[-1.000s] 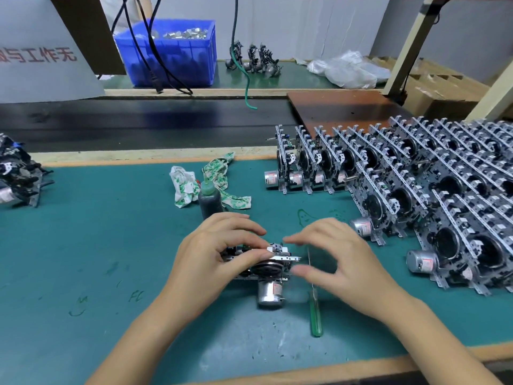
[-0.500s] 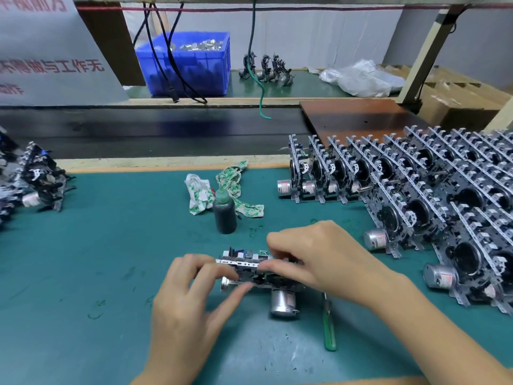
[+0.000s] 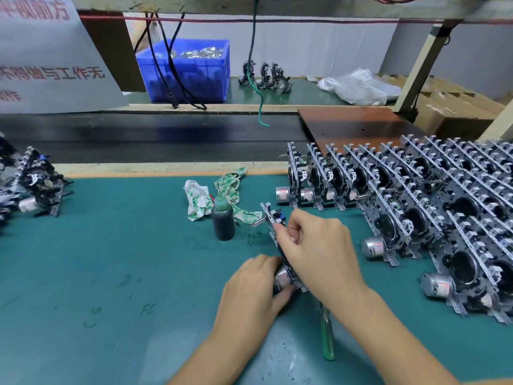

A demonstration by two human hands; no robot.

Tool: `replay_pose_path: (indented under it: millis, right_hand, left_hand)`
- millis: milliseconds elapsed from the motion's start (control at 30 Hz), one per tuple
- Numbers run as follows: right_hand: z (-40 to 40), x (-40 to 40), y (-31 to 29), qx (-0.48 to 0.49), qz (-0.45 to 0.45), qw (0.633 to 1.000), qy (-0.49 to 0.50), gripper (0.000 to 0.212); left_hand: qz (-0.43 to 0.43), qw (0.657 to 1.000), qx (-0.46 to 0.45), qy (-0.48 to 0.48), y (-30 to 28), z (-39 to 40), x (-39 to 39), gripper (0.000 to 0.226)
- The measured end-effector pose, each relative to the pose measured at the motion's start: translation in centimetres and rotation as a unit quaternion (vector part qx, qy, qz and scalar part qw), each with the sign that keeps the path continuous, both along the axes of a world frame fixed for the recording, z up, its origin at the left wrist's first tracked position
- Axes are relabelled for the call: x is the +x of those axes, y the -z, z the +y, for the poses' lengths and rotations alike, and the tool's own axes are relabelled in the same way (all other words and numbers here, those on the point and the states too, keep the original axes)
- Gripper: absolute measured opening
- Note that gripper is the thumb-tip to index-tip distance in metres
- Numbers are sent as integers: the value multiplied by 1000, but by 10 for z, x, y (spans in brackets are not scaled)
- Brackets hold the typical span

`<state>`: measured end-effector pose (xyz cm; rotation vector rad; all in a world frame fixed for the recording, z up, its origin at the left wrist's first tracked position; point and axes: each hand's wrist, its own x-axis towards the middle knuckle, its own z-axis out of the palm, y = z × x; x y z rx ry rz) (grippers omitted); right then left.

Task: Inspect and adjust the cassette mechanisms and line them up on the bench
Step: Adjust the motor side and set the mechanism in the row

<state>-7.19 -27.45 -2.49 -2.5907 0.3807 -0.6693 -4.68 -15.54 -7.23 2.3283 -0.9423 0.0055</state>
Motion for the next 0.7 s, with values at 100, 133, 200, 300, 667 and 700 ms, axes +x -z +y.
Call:
replay_pose_path:
  millis: [100,133,200,300,667,700]
  right_hand:
    - [-2,5,-7,-4,19,1000,-2,47]
    - [-3,8,-12,-4,15,1000,-5,46]
    - [-6,17,-26,-10,-17,1000,-10,44]
    - [-12,41,-51,-18,-63,998,-14,43]
    - [-44,138,-41,-22,68,997,37,39]
    - [-45,140,-37,-39,81,995,48,37]
  left_hand:
    - [8,1000,2,7,-4,-1,6,25]
    - [5,1000,-5,7,-7,0,9,25]
    - [-19,999,-25,3,-19,-2,20,23]
    - [-67,997,-42,-16,-46,-16,44,11]
    - [-61,978,121,-160,-43,-78,111,14]
    - [-52,979,116,-158,-37,-80,115,15]
